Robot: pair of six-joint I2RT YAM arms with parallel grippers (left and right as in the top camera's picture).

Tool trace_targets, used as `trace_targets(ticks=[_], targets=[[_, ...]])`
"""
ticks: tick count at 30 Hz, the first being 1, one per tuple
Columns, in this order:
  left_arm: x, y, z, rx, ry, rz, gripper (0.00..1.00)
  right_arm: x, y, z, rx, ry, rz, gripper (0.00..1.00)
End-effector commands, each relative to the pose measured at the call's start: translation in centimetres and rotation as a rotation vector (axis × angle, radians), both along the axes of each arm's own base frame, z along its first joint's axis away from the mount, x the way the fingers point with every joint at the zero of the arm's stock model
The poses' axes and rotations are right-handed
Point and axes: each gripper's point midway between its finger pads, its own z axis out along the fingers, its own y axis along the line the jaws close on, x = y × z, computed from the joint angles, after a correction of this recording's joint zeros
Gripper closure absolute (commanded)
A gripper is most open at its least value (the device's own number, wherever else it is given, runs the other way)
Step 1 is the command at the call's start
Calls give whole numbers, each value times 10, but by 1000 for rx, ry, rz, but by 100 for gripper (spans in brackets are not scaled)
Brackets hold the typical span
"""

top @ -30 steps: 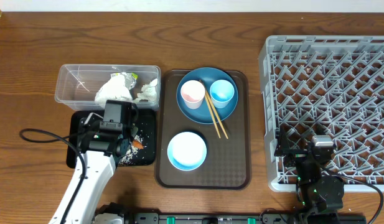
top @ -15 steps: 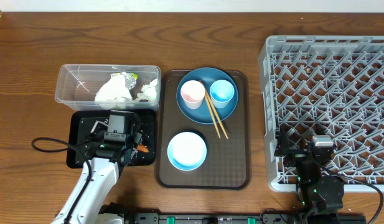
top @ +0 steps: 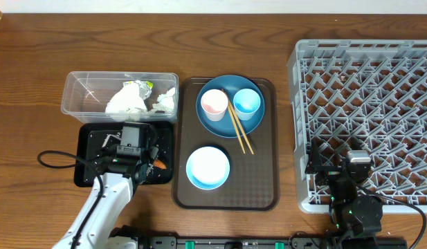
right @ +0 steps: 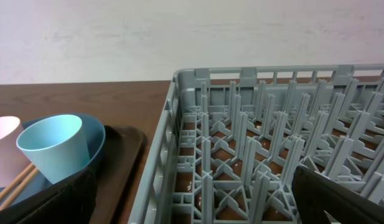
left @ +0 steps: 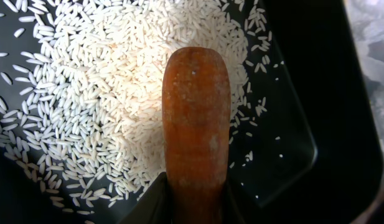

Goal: Sort waste into correct bins and load items into the dishwasher rack
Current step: 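Release the carrot onto the rice on the black tray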

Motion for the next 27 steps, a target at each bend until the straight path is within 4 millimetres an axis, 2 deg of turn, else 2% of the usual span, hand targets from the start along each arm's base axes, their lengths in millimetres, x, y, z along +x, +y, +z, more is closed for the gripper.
trace_targets(ticks=[1,10,20,22,27], targets=[[1,3,-3,10,3,15,78,0,1,-1,-7,4,2,1],[5,7,-3,31,-6,24,78,0,1,-1,-7,4,2,1],[4,10,-18,55,40,29,78,0,1,-1,-7,4,2,1],[7,10,-17,53,28,29,70,0,1,-1,-7,4,2,1],[16,9,-10,64,-1,-4,63,0,1,-1,-7,4,2,1]])
